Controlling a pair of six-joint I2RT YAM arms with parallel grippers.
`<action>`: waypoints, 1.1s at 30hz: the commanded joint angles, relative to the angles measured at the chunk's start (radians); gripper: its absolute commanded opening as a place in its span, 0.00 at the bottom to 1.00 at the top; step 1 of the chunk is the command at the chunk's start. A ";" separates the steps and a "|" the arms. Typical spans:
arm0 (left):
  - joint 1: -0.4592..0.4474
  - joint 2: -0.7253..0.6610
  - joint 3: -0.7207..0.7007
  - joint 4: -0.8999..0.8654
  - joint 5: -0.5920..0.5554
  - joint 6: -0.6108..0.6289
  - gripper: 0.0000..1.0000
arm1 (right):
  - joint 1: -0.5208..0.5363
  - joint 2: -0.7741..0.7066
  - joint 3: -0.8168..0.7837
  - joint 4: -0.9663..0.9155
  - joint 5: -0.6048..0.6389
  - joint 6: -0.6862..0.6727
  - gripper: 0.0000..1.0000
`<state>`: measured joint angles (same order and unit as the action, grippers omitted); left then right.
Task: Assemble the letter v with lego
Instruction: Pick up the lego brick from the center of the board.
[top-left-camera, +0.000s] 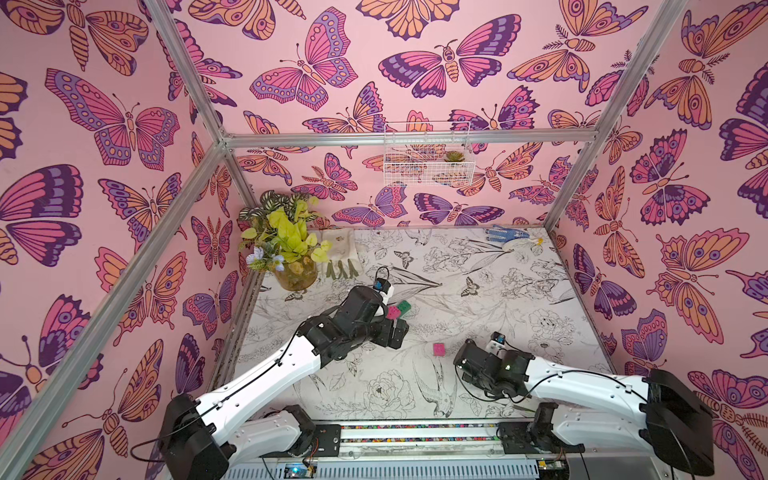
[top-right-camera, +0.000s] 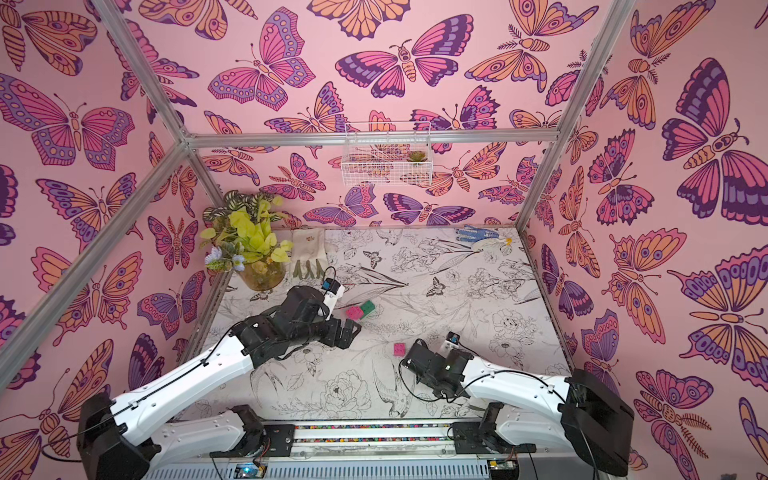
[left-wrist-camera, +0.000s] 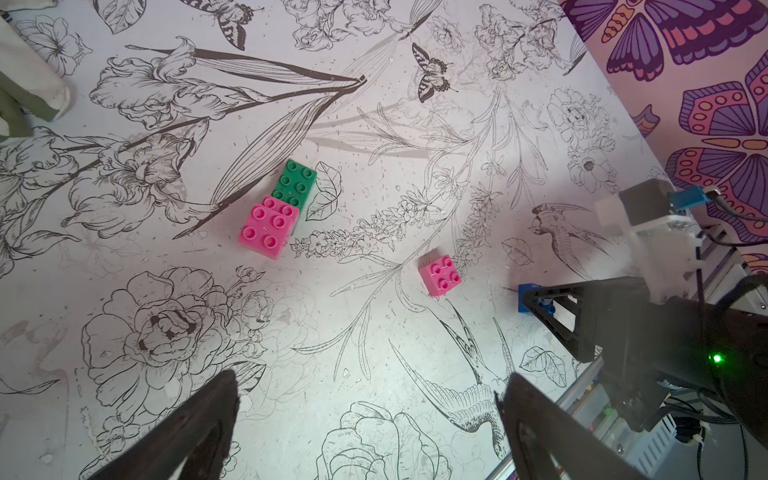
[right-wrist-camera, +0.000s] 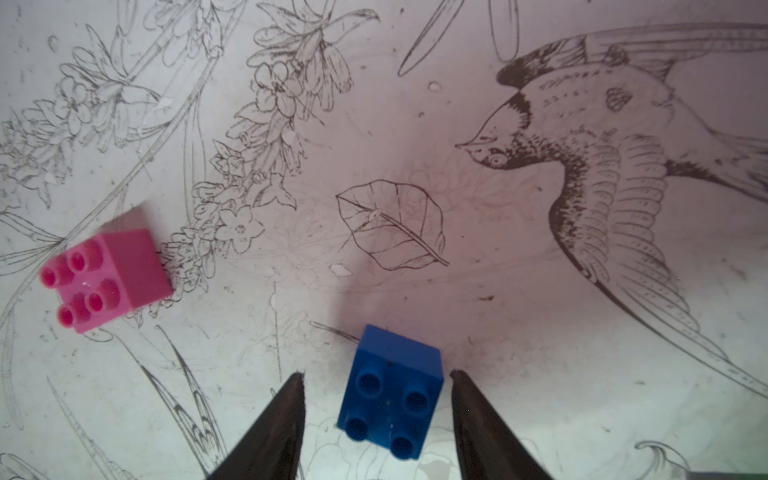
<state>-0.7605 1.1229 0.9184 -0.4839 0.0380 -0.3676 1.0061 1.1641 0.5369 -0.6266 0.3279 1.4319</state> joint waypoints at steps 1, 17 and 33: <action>-0.006 -0.022 -0.021 0.027 0.017 0.016 1.00 | 0.010 0.040 0.044 -0.005 0.015 0.016 0.53; -0.005 -0.036 -0.034 0.035 0.026 0.021 1.00 | 0.013 0.106 0.055 0.002 -0.001 0.027 0.42; -0.005 -0.043 -0.045 0.034 0.023 0.015 1.00 | 0.022 0.137 0.050 0.004 -0.017 0.013 0.35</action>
<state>-0.7605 1.0996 0.8909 -0.4595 0.0566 -0.3599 1.0172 1.2808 0.5827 -0.6098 0.3222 1.4437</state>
